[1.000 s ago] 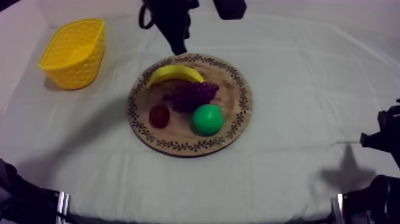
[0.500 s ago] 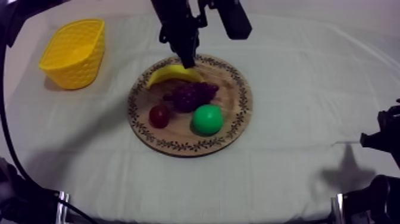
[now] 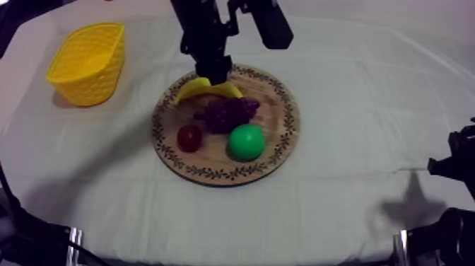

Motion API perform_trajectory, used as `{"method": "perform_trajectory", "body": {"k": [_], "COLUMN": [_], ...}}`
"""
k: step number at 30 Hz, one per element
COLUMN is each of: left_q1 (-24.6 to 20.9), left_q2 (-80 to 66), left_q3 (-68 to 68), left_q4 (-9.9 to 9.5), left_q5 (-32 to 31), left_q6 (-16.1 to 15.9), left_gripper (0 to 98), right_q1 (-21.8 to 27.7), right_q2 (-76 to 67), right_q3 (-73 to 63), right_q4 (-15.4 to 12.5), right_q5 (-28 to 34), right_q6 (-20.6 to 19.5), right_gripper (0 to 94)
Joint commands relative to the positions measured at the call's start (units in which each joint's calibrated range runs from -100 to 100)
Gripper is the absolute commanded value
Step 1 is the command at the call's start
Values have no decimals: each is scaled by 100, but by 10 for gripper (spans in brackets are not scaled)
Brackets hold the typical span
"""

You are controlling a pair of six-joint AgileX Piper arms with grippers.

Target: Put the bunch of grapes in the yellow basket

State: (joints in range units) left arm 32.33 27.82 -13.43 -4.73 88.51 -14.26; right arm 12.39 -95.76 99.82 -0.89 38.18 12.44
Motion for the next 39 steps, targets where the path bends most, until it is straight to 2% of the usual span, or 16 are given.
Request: {"method": "perform_trajectory", "body": {"k": [1,9,29,39], "left_q1": [19,102,112,75], "left_q2": [-46,55,1084,1619], "left_q3": [13,175,288,-51], "left_q4": [14,74,344,405], "left_q5": [64,160,-177,-254], "left_q6": [16,66,82,65], "left_gripper": [688,733,807,811], "right_q1": [1,1,1,1], "right_q2": [1,1,1,1], "right_q3": [-5,-5,-5,-5], "right_q4": [-1,-1,-1,-1], "right_q5": [4,4,4,4], "right_q6": [-1,-1,-1,-1], "right_gripper": [3,3,3,3]}}
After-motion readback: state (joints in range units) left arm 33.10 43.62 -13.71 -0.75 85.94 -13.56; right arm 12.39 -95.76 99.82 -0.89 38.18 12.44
